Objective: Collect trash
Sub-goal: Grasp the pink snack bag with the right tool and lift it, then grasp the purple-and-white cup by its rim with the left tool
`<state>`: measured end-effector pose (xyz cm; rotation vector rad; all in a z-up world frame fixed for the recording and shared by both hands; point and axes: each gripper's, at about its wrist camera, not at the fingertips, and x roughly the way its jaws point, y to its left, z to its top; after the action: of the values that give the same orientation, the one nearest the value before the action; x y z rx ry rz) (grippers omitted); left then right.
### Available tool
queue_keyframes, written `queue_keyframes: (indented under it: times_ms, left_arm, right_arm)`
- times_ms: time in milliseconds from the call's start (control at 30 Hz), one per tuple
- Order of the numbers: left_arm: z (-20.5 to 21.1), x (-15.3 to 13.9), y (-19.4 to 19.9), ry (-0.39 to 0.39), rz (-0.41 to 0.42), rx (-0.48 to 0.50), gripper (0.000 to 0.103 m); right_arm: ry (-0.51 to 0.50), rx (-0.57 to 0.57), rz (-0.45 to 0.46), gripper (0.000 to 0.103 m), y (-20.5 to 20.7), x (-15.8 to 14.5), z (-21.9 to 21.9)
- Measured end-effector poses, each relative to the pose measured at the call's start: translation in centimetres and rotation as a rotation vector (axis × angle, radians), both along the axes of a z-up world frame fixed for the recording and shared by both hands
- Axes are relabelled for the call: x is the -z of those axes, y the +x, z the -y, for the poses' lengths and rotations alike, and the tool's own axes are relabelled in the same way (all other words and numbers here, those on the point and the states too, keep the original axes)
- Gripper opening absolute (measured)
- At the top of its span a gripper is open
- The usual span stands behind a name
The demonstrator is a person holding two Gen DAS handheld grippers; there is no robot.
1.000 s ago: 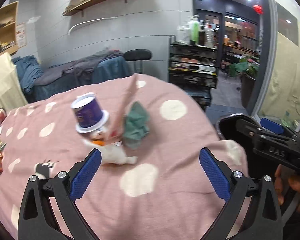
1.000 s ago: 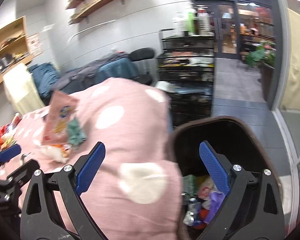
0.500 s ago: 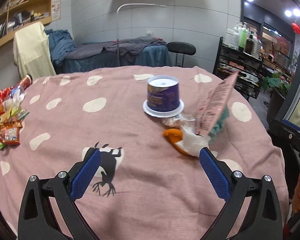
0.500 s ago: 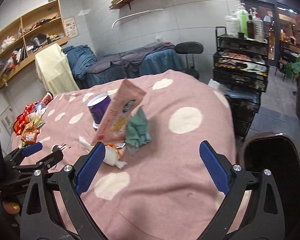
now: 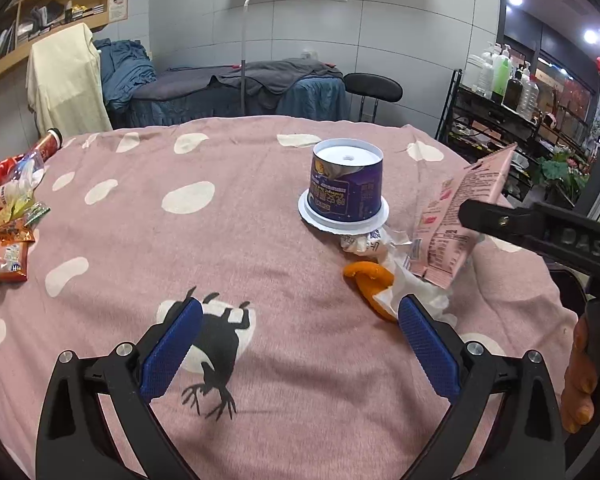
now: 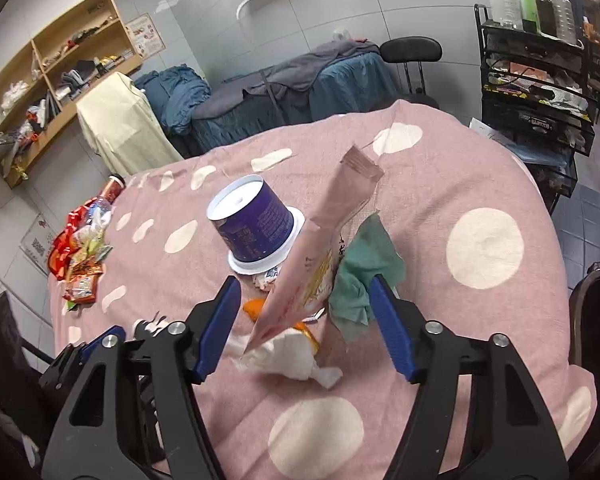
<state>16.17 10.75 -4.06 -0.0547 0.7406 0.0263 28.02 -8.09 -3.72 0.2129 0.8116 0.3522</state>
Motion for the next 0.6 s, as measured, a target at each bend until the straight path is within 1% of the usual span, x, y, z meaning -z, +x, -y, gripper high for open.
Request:
queue_keyframes:
  times_ms: [33,67,100,133,200,267,433,533,600]
  left_arm:
    - [-0.1,0.0,0.4,0.007,-0.003,-0.004,0.097]
    - [-0.1,0.1,0.6,0.013,-0.006,-0.008,0.097]
    - [-0.2,0.2,0.9,0.018,-0.008,-0.011,0.097]
    - [-0.3,0.2,1.3,0.021,-0.011,-0.013,0.097]
    - [-0.4,0.2,2.0,0.019,-0.015,-0.013,0.097]
    - [-0.4,0.1,2.6,0.02,-0.015,-0.019,0.097]
    - [0.2,-0.2,5.0,0.002,-0.026,-0.001,0.097]
    - [1.2,-0.4,6.8,-0.003,-0.03,0.027,0.097]
    - [2.0,-0.3,8.0,0.01,-0.038,0.041,0.097]
  right_arm:
    - [-0.001,-0.001,-0.027,0.049,0.8,0.6,-0.3]
    - [0.003,-0.01,-0.052,0.035,1.3,1.1,-0.6]
    - [0.005,-0.014,-0.07,0.027,1.6,1.5,-0.6]
    - [0.014,-0.016,-0.074,0.017,1.7,1.7,-0.5]
    - [0.039,-0.021,-0.06,0.011,1.5,1.6,-0.1]
    - [0.068,-0.035,-0.03,0.006,1.0,0.9,0.3]
    - [0.078,-0.064,0.101,0.004,-2.0,-2.1,1.7]
    - [0.095,-0.069,0.134,0.004,-3.4,-3.2,2.9]
    - [0.119,-0.079,0.144,0.004,-4.4,-3.7,3.9]
